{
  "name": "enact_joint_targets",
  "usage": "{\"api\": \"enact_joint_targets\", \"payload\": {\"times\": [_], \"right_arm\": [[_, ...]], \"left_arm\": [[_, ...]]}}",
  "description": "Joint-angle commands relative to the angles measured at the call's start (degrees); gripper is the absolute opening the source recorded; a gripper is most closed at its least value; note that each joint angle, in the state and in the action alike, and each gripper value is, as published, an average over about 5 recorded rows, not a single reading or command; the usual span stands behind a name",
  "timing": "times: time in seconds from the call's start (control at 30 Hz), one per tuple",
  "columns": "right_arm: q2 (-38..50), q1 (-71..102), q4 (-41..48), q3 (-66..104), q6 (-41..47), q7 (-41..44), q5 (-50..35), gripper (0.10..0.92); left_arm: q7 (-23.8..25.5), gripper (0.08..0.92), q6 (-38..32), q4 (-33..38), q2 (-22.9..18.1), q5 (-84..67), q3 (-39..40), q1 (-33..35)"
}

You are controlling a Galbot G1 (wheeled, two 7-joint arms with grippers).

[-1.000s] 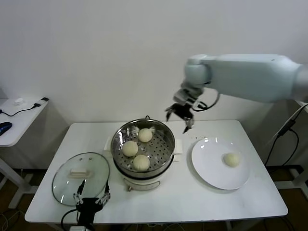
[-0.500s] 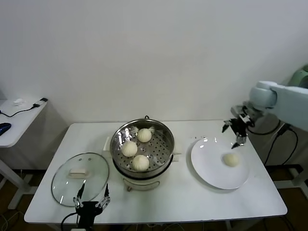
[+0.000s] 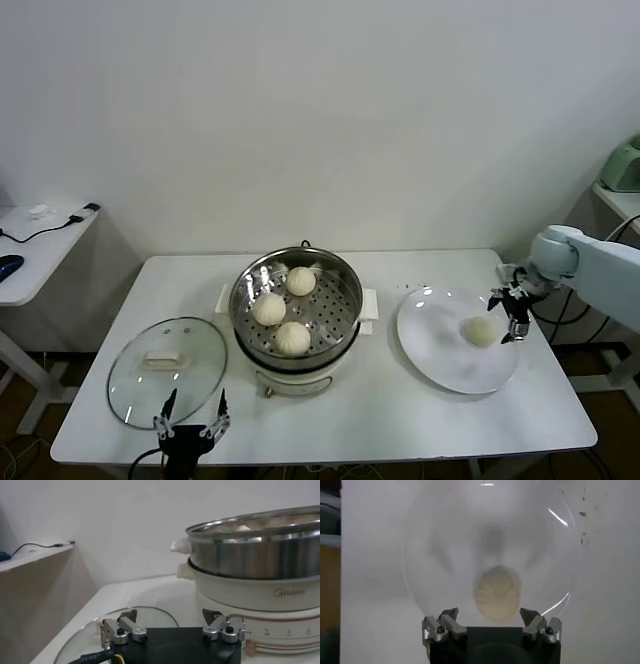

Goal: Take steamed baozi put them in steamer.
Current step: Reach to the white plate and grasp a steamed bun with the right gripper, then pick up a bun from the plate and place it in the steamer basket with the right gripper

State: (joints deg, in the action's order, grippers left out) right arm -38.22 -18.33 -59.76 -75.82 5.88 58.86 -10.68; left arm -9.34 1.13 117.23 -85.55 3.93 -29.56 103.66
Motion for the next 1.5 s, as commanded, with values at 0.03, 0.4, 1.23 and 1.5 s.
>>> {"api": "enact_joint_targets", "payload": {"times": [0.03, 0.4, 1.23, 1.5], "right_arm": [[-3.8, 7.73, 7.3, 6.63, 0.85, -1.53, 3.43, 0.823], [-6.54, 9.76, 8.92, 8.91, 0.74, -3.01, 3.81, 0.823], [-13.18, -40.94, -13.87, -29.15, 7.44, -2.9, -32.19, 0.687], [-23.56, -50.66, -27.4, -26.15, 16.27, -9.96, -51.8, 0.687]], "left_arm": [[-0.06, 0.823, -0.04, -0.27, -0.23, 0.12, 0.08, 0.08], [-0.11, 0.823, -0.1, -0.42, -0.16, 0.02, 0.07, -0.16], [-0.05, 0.823, 0.72, 1.81, 0.13, -0.27, 0.43, 0.1], [-0.08, 0.823, 1.05, 2.55, 0.58, -0.42, 0.99, -0.07]]}}
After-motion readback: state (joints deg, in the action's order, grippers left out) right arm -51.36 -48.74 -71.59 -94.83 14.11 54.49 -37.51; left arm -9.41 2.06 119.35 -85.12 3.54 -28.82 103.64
